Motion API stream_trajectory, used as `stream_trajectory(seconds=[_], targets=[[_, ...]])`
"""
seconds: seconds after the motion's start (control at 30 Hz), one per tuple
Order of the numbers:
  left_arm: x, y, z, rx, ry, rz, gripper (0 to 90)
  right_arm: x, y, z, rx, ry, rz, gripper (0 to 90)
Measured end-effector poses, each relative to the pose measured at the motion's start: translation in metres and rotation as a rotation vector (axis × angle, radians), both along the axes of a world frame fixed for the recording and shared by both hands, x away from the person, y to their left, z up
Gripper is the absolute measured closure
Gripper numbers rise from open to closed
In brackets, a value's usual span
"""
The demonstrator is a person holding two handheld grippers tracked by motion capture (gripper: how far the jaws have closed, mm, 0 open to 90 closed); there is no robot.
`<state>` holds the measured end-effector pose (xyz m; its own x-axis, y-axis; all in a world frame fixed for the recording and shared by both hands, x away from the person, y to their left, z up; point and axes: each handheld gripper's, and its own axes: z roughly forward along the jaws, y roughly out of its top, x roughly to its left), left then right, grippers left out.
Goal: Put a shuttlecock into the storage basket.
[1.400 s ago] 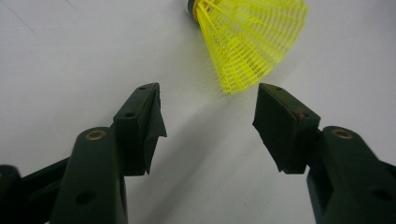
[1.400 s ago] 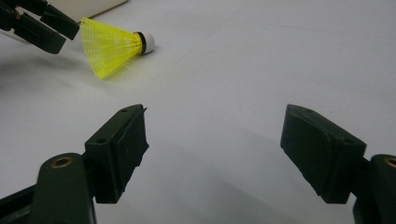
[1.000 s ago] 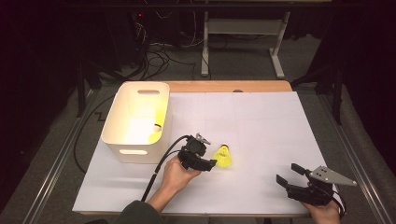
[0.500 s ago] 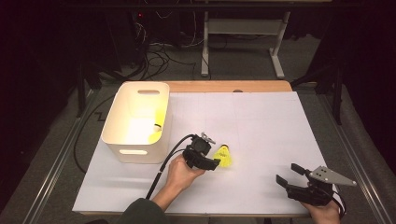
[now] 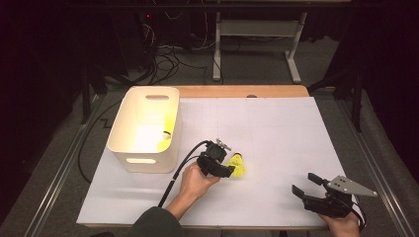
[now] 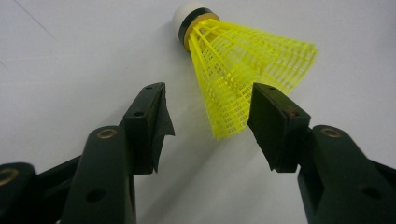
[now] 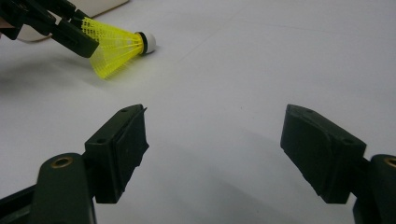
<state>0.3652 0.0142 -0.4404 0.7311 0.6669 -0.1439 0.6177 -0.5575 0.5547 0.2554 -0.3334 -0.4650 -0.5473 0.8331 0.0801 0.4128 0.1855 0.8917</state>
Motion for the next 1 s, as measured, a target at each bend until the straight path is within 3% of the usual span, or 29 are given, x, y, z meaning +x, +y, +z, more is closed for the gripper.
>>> stream_trajectory(seconds=[1.0], targets=[[0.0055, -0.0031, -0.0056, 0.026, 0.007, 0.034, 75.9, 0.0006, -0.0005, -0.0003, 0.003, 0.002, -0.001, 22.9]])
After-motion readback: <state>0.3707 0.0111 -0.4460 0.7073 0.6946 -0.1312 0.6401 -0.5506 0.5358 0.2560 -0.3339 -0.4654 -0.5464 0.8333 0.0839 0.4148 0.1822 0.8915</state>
